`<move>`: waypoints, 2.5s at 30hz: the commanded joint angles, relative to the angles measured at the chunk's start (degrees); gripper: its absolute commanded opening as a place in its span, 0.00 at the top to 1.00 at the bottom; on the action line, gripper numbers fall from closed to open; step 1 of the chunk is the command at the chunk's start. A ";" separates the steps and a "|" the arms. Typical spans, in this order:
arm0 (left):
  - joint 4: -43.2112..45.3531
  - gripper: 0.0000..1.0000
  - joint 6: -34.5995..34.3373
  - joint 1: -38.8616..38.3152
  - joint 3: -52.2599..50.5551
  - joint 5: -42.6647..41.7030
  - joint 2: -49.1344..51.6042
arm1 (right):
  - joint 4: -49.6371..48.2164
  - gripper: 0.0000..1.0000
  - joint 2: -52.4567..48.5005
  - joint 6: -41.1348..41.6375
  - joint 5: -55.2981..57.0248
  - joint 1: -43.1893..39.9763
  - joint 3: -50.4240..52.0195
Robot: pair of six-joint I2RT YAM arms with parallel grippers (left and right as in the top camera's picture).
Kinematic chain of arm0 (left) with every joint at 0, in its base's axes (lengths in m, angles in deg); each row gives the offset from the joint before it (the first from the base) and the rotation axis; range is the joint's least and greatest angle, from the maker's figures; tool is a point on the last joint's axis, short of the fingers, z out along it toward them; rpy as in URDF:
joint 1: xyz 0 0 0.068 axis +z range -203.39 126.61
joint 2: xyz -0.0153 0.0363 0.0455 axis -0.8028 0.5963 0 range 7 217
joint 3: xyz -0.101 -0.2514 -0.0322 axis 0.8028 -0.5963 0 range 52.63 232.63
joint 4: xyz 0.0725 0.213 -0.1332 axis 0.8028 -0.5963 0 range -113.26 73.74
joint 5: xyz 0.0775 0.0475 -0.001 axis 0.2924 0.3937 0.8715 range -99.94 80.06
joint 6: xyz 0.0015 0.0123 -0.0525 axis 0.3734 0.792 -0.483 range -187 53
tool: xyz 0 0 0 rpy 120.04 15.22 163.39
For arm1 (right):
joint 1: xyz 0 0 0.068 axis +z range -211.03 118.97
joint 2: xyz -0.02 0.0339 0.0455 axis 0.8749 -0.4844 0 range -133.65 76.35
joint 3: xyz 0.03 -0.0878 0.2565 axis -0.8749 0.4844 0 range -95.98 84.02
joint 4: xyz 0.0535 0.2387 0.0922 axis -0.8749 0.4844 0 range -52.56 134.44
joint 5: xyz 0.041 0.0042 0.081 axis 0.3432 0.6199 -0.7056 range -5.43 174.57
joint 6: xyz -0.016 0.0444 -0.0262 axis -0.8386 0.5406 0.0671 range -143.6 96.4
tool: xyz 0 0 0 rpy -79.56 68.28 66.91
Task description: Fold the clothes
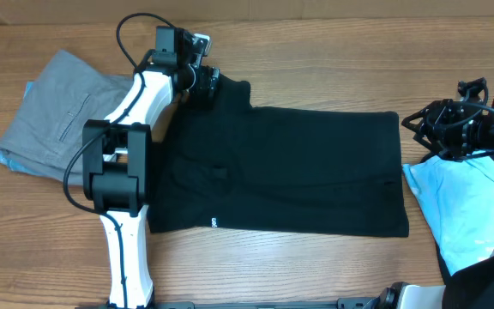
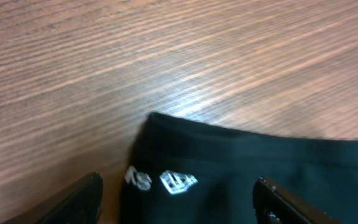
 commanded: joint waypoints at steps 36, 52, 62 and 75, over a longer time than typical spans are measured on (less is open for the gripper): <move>-15.04 0.96 -1.33 0.92 1.38 -4.22 -13.73 | -37.92 0.56 -25.44 3.28 10.43 0.37 2.34; -19.67 0.96 -1.29 0.85 1.38 -2.99 -17.79 | -40.48 0.76 -34.03 -1.22 8.44 6.32 2.34; -26.77 0.96 0.44 1.01 1.38 2.51 -18.51 | -36.94 0.96 -32.48 1.75 8.44 3.21 -0.02; -34.51 0.96 -1.09 1.22 1.38 6.19 -18.97 | -30.32 0.96 -23.19 0.04 6.91 1.22 -1.01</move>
